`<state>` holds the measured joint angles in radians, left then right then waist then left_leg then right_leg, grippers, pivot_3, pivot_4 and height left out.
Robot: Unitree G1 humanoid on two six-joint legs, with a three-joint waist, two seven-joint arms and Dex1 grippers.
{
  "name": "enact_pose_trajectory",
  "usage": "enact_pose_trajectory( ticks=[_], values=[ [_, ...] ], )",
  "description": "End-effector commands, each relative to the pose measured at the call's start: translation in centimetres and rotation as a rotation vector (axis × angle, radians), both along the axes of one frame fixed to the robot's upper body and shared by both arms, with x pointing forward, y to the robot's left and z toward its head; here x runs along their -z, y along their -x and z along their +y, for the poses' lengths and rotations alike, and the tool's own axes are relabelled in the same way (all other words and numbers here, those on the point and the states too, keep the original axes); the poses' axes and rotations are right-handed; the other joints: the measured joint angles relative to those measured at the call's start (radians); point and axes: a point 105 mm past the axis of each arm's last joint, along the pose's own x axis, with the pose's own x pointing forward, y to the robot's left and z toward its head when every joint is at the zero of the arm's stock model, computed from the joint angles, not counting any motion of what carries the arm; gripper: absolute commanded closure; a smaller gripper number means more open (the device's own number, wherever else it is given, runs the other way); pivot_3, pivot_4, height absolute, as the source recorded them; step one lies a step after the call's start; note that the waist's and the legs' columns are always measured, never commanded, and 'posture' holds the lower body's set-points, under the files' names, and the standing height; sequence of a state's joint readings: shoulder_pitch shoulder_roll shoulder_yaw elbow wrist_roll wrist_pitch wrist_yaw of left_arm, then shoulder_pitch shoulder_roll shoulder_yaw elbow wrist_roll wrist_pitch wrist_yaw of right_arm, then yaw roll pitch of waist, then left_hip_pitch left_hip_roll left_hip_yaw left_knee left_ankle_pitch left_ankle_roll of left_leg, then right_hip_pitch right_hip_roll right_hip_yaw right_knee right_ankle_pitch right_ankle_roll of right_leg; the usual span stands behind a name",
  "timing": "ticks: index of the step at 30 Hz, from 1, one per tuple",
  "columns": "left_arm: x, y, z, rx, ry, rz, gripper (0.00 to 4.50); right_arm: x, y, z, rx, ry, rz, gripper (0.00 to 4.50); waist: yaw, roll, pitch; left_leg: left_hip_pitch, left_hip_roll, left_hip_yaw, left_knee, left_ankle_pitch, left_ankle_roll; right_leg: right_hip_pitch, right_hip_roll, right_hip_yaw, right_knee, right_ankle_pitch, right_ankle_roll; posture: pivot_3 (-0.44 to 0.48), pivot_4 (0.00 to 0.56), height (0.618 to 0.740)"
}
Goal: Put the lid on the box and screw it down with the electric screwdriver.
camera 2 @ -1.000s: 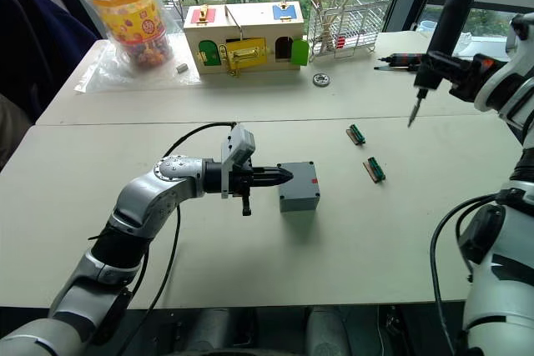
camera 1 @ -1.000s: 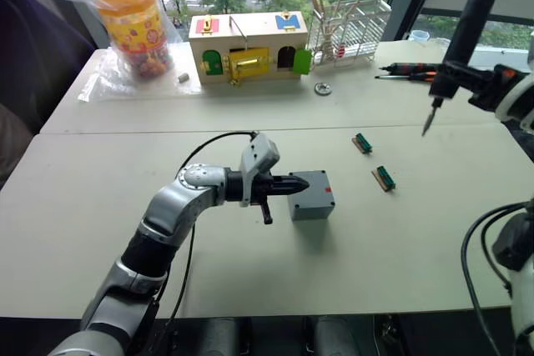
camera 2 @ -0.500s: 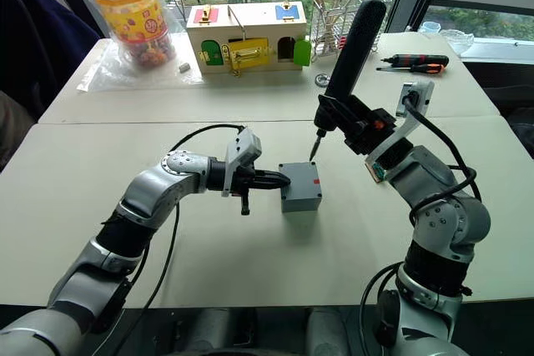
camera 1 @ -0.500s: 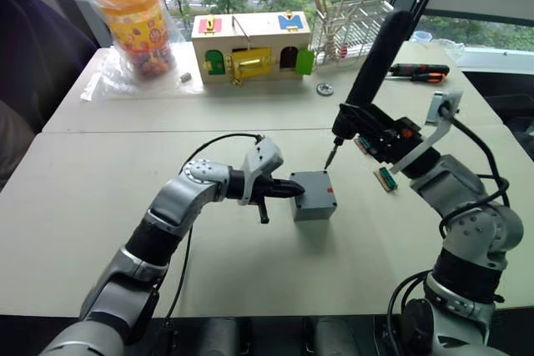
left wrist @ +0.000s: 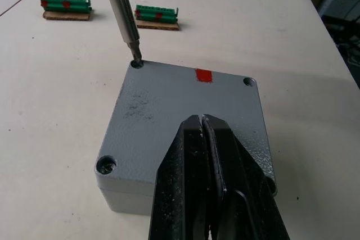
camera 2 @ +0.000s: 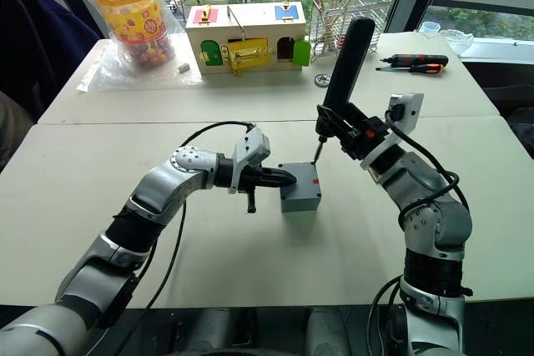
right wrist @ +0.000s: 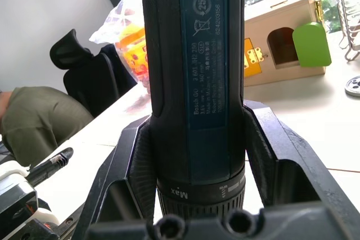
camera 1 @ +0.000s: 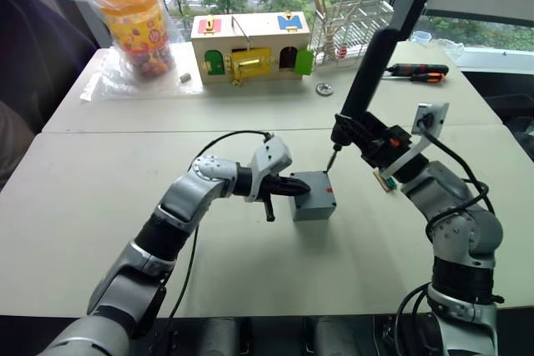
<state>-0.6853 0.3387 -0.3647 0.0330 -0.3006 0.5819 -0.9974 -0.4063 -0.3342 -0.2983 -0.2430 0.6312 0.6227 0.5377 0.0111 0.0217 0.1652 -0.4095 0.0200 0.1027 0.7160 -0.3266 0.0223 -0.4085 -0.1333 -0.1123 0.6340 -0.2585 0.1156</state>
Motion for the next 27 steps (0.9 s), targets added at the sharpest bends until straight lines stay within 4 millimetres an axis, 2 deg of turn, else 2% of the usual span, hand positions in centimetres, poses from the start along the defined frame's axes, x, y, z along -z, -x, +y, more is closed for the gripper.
enact_pose_trajectory(
  ticks=[1, 10, 18, 27],
  values=[
    [-0.5, 0.0, 0.2, -0.004, 0.0, -0.026, 4.5, -1.9, 0.3, 0.5, -0.012, 0.007, -0.093, 2.71, 0.001, 0.0, 0.0, 0.0, 0.0, 0.0, 0.0, 0.0, 0.0, 0.0, 0.0, 0.0, 0.0, 0.0, 0.0, 0.0, 0.15, 0.708],
    [-0.3, 0.0, 0.2, -0.009, 0.001, -0.02, 4.5, 0.3, 0.8, 1.7, -0.05, 0.139, -0.086, 2.71, 0.001, 0.0, 0.0, 0.0, 0.0, -0.001, 0.0, 0.0, 0.0, 0.0, 0.0, 0.0, 0.0, 0.0, 0.0, 0.0, 0.15, 0.708],
    [0.2, 0.0, 0.1, -0.017, -0.002, -0.01, 4.5, 4.2, 2.3, 2.8, -0.069, 0.16, 0.002, 2.71, 0.001, -0.005, -0.003, 0.003, 0.001, -0.001, 0.0, 0.0, 0.0, 0.003, 0.0, 0.0, -0.001, 0.0, 0.0, 0.0, 0.15, 0.708],
    [0.5, 0.2, -0.2, -0.006, -0.007, -0.007, 4.5, 5.4, 2.7, 3.3, -0.088, 0.201, 0.024, 2.71, 0.0, -0.011, -0.008, 0.003, 0.003, -0.004, 0.0, 0.0, 0.0, 0.003, 0.001, 0.0, -0.001, 0.0, 0.0, 0.0, 0.15, 0.708]
  ],
)
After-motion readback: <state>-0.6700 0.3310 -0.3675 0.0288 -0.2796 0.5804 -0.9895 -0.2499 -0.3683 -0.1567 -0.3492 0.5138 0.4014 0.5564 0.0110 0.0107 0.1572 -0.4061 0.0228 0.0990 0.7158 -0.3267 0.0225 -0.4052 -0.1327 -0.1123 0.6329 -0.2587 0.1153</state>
